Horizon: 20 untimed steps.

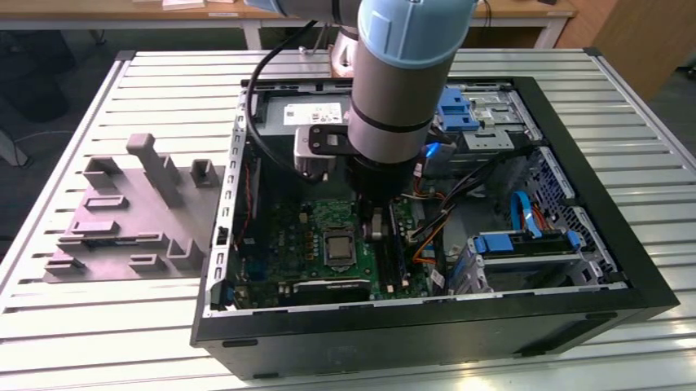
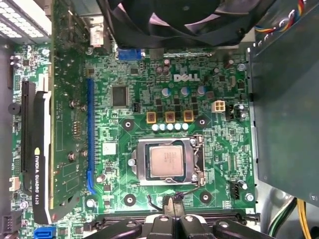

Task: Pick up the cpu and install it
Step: 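Install the first cpu locking lever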

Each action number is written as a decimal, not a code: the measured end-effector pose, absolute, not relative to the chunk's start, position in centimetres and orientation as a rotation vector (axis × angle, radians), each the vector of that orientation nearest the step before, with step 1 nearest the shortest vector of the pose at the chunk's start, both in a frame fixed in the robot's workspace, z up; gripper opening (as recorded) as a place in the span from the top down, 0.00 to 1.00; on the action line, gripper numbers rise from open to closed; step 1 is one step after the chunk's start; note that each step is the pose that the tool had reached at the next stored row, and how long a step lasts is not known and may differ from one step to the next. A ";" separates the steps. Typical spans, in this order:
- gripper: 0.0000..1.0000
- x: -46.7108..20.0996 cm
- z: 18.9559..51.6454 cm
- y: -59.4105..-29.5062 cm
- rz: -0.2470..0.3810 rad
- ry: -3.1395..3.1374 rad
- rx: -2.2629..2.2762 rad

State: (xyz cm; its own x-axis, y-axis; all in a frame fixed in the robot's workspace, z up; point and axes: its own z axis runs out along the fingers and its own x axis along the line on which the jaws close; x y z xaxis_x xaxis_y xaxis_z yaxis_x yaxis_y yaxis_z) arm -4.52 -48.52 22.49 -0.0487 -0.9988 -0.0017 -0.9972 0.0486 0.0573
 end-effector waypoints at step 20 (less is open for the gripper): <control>0.89 -4.6 20.3 -50.2 -0.065 -2.213 2.174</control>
